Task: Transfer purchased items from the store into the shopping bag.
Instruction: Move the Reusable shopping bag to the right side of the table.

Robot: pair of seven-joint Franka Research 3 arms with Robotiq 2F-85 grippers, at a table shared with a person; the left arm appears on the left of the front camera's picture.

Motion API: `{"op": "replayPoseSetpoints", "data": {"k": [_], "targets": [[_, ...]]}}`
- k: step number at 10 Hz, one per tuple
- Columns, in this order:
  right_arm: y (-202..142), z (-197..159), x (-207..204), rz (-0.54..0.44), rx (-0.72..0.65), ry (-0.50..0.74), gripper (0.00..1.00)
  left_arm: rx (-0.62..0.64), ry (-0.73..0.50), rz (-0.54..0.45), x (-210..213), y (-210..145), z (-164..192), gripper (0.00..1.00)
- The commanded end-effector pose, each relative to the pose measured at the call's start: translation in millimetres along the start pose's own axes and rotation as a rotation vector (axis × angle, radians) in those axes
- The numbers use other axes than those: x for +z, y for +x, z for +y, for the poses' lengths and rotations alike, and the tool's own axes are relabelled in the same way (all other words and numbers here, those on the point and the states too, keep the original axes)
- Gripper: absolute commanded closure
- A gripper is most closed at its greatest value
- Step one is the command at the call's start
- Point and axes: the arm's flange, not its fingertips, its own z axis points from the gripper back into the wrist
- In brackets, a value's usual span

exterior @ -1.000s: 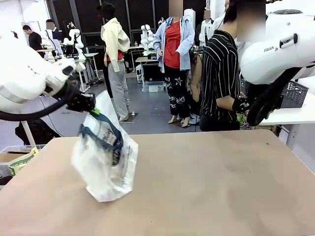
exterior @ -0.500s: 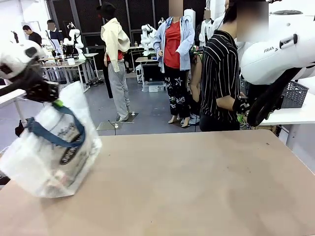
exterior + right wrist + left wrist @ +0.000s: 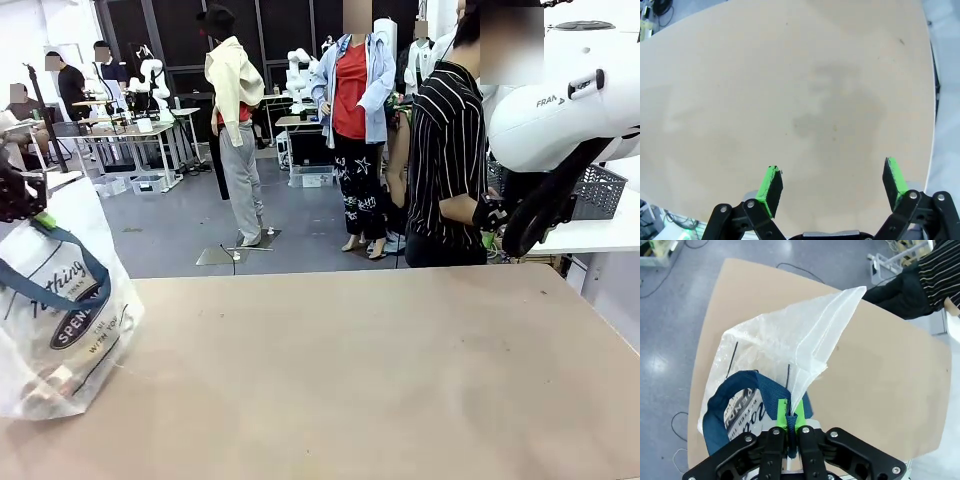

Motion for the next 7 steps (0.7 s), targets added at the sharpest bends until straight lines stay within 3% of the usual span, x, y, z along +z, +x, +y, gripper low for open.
{"op": "replayPoseSetpoints", "data": {"k": [1, 2, 4, 6, 7], "targets": [[-1, -1, -2, 0.001, 0.01, -0.017, 0.0, 0.016, -0.017, -0.007, 3, 5, 2, 0.6], [-1, -1, -2, 0.001, 0.01, -0.017, 0.0, 0.038, -0.008, -0.023, 6, 7, 3, 0.4], [-1, -1, -2, 0.001, 0.01, -0.017, 0.0, 0.051, -0.027, -0.153, 28, 7, -6, 0.0], [-1, -1, -2, 0.001, 0.01, -0.017, 0.0, -0.138, -0.066, -0.285, 51, -13, -77, 0.0], [-1, -1, -2, 0.001, 0.01, -0.017, 0.0, -0.244, -0.08, -0.244, 47, -22, -116, 0.0]]}}
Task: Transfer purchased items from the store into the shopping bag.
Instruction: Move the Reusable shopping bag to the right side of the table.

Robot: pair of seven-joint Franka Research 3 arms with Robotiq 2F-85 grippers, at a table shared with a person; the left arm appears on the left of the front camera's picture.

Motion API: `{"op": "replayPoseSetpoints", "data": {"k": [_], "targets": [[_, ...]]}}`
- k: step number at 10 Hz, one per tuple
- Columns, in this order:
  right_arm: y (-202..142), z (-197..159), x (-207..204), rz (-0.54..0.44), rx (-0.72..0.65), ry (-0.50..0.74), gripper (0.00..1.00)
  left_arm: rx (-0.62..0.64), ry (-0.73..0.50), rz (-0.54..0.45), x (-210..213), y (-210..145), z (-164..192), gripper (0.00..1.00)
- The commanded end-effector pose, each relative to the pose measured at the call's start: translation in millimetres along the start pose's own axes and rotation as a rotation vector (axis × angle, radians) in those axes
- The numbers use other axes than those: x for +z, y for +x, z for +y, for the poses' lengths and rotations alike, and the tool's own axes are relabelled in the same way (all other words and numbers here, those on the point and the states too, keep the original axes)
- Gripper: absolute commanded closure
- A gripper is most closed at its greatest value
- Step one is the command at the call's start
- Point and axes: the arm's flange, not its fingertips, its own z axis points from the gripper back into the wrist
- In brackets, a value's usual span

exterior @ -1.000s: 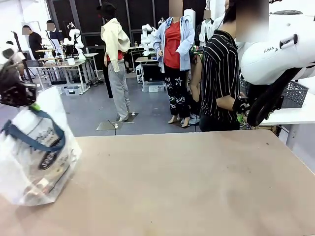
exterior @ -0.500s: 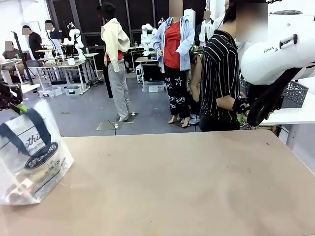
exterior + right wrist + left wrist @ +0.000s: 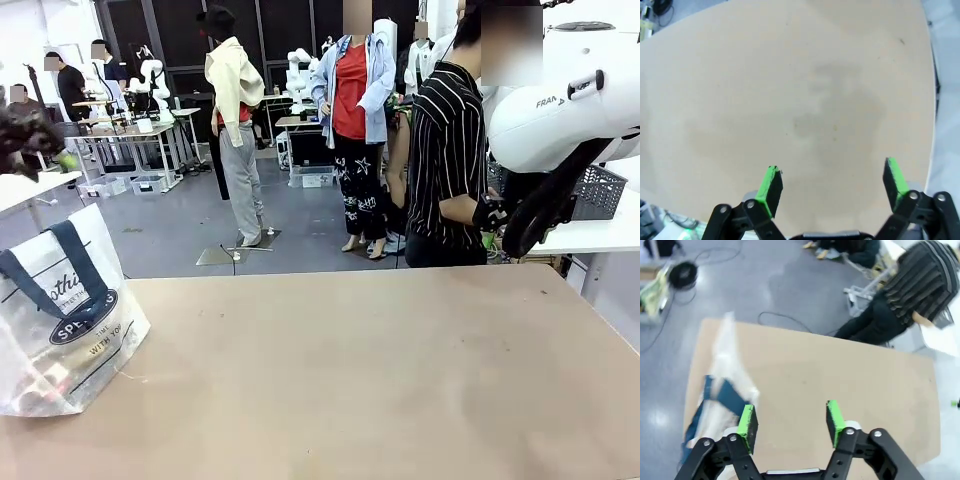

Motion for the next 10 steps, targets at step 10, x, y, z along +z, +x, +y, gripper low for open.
{"op": "replayPoseSetpoints", "data": {"k": [10], "targets": [[-1, -2, -1, 0.0, 0.009, -0.017, 0.0, -0.097, -0.154, 0.395, -212, -23, -95, 0.0]]}}
